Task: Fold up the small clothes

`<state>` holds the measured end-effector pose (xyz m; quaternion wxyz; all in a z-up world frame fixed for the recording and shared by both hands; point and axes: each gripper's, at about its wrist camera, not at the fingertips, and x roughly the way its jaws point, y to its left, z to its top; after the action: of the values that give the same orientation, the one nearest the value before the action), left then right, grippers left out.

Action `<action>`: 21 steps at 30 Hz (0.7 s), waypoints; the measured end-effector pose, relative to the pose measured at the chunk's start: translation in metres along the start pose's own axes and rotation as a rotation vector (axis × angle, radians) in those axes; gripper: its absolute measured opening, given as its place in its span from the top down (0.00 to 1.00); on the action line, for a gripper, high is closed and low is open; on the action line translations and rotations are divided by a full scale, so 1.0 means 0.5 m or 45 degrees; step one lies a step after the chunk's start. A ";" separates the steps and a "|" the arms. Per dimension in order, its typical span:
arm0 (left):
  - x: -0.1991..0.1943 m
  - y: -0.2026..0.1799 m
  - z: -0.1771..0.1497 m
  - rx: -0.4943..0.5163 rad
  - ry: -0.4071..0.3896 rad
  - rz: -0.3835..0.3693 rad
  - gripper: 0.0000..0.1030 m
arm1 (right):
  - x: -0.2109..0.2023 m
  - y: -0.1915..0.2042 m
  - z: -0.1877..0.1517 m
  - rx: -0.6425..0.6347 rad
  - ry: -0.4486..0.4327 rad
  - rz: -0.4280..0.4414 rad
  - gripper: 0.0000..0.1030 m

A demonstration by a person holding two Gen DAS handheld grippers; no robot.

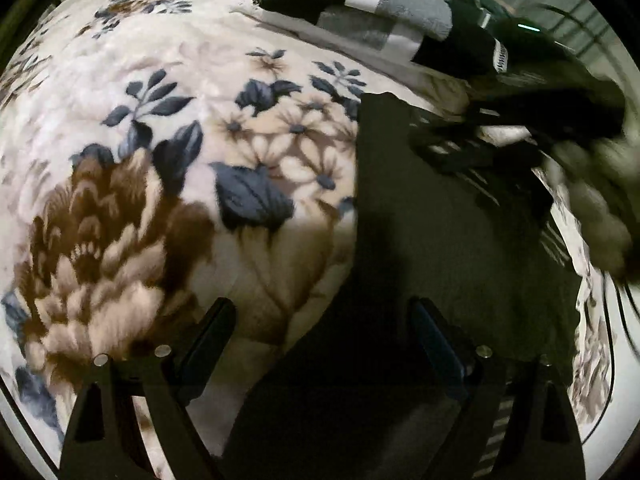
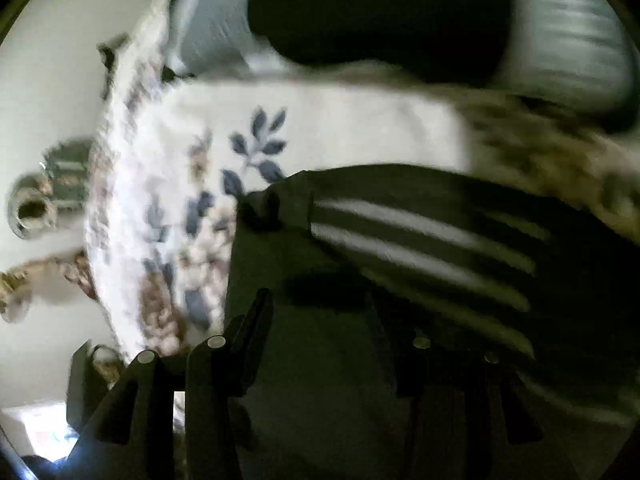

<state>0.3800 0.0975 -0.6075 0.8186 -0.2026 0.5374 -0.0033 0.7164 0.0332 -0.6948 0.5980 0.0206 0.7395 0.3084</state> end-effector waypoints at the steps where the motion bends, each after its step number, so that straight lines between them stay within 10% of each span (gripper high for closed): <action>1: -0.002 0.001 -0.004 0.009 0.001 -0.006 0.13 | 0.005 0.008 0.004 -0.022 -0.008 0.003 0.97; 7: -0.001 0.002 -0.014 0.071 0.020 -0.023 0.13 | -0.101 -0.016 0.030 0.070 -0.288 -0.075 1.00; 11: -0.003 0.011 -0.011 0.061 0.032 -0.045 0.13 | -0.080 -0.017 0.054 0.066 -0.088 0.053 0.98; 13: -0.007 0.013 -0.012 0.059 0.031 -0.054 0.13 | -0.052 -0.012 0.048 0.013 0.004 0.022 0.47; 14: -0.006 0.015 -0.011 0.059 0.032 -0.054 0.13 | -0.032 -0.010 0.038 -0.024 0.035 -0.003 0.39; 18: -0.008 0.019 -0.017 0.068 0.031 -0.053 0.13 | 0.010 -0.014 0.005 -0.073 0.098 -0.031 0.43; 20: -0.007 0.019 -0.017 0.071 0.029 -0.051 0.13 | 0.008 -0.012 -0.006 -0.080 0.067 -0.046 0.93; 21: -0.007 0.019 -0.017 0.067 0.030 -0.052 0.13 | 0.001 -0.016 -0.010 -0.052 0.040 -0.035 0.94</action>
<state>0.3691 0.1043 -0.6103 0.8170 -0.1920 0.5426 -0.0367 0.7147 0.0249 -0.6986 0.5907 -0.0066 0.7426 0.3155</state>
